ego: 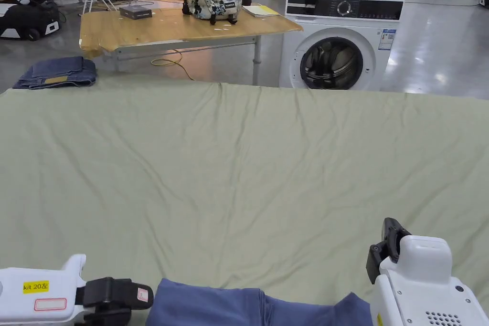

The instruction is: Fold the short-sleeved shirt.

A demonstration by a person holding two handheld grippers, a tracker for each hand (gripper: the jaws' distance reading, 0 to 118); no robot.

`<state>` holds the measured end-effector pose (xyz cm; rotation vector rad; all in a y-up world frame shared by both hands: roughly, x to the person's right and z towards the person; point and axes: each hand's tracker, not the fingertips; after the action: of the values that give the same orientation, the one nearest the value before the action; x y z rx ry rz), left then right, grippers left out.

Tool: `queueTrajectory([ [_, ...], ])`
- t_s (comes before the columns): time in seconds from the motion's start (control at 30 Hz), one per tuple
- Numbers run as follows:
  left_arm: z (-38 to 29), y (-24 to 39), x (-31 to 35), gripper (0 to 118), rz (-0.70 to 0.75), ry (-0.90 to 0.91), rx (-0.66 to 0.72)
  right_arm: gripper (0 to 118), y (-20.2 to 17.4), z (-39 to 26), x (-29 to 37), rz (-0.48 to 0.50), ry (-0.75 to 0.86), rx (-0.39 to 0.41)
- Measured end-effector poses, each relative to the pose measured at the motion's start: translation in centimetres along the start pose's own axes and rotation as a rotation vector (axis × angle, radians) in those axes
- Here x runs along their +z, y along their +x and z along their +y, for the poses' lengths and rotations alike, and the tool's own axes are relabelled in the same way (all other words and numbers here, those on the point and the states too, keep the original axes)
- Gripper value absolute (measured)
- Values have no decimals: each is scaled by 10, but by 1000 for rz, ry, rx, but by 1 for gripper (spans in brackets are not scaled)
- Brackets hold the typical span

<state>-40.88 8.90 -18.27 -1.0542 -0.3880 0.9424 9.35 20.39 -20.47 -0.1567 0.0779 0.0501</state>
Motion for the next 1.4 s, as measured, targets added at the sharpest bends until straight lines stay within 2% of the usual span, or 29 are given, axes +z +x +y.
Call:
queueTrajectory([
  [0.07, -15, 8, -16, 72, -29, -30, 40, 0, 1, -1, 0, -3, -5, 1],
  [0.2, -20, 8, -42, 71, -251, -23, 84, 0, 2, -3, 2, -7, -16, 8],
  [0.27, -25, 11, -57, 48, -282, -79, 78, 0, 3, -4, 3, -9, -23, 14],
  [0.3, -26, 14, -62, 48, -253, -54, 54, 0, 4, -5, 2, -10, -27, 16],
  [0.33, -26, 14, -65, 41, -230, -48, 29, 0, 4, -5, 3, -11, -30, 16],
  [0.37, -27, 15, -68, 27, -160, -39, 27, 0, 5, -6, 3, -14, -32, 16],
  [0.4, -29, 14, -69, 11, -155, -38, 46, 0, 6, -6, 4, -14, -36, 16],
  [0.43, -30, 11, -66, 10, -147, -32, 55, 0, 6, -7, 4, -16, -38, 15],
  [0.47, -33, 18, -64, 8, -189, -15, 57, 0, 7, -7, 4, -17, -39, 14],
  [0.57, -39, 38, -52, 7, -151, 13, -31, 0, 8, -7, 5, -19, -40, 21],
  [0.6, -23, 12, -44, 7, -152, 20, -33, 0, 8, -7, 4, -17, -41, 22],
  [0.73, -16, 21, -6, 7, -116, 88, -77, 0, 7, -8, 4, -11, -45, 26],
  [0.97, -9, 62, 68, 7, 144, 189, -148, 0, 1, -8, 2, 9, -46, 26],
  [1.07, -16, 96, 68, 7, 252, 185, -206, 0, -3, -9, 2, 20, -47, 19],
  [1.4, -39, 182, 4, 7, 262, 71, -343, 0, -1, -12, 3, 21, -62, 14],
])
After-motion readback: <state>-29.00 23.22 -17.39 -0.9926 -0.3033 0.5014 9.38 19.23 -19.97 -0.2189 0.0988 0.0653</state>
